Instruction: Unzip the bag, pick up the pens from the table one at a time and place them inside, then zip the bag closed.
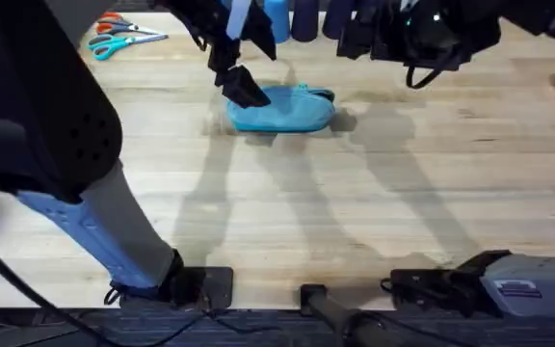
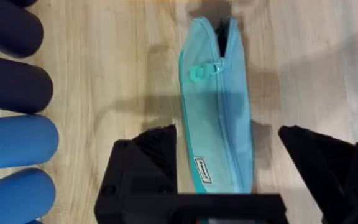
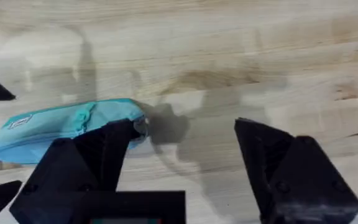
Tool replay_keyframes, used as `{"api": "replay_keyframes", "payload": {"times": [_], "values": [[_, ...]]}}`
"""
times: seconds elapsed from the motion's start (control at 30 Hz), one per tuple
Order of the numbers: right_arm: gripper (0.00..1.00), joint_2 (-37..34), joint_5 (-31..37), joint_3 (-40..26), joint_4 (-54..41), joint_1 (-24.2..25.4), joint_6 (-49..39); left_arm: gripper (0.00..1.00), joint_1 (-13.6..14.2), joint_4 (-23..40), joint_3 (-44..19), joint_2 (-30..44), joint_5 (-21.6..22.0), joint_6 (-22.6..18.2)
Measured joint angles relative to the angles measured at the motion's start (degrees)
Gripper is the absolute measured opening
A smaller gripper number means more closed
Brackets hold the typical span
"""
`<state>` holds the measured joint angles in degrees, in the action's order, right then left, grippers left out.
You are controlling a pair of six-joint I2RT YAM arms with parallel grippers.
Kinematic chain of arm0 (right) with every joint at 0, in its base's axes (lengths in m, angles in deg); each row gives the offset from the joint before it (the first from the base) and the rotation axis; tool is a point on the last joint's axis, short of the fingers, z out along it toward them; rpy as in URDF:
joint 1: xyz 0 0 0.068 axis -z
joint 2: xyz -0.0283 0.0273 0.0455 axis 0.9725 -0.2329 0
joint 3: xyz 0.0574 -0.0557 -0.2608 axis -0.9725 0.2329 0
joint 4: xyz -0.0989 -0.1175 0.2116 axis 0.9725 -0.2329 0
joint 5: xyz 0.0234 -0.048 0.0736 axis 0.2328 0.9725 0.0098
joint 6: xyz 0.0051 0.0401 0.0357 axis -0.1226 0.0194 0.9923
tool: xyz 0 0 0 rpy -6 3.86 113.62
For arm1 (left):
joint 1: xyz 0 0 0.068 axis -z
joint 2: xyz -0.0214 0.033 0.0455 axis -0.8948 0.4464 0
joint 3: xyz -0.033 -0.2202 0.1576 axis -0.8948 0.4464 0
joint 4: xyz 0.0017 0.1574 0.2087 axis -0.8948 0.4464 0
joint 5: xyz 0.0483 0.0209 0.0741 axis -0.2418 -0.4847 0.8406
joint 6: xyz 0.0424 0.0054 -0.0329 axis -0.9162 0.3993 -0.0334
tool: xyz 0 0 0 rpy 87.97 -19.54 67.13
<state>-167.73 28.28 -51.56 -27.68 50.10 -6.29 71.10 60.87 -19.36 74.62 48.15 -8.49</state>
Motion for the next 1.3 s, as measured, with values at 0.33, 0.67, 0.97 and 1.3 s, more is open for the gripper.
{"api": "replay_keyframes", "payload": {"times": [0.33,0.67,0.97,1.3], "values": [[0.997,0.02,0.00,0.00,0.00,0.00,0.00,0.995,0.00,-0.99,-0.04,4.38,-5.79,0.02],[0.997,0.00,0.00,0.00,0.02,0.00,0.00,0.995,0.00,-1.34,-0.04,9.75,-8.08,0.04],[0.998,0.00,0.00,0.00,0.02,0.00,0.00,0.609,0.00,-1.59,-0.04,9.75,-8.71,0.05],[0.998,0.01,-0.01,0.00,0.02,0.00,0.00,0.045,0.00,-1.60,-0.04,9.75,-8.16,0.04]]}}
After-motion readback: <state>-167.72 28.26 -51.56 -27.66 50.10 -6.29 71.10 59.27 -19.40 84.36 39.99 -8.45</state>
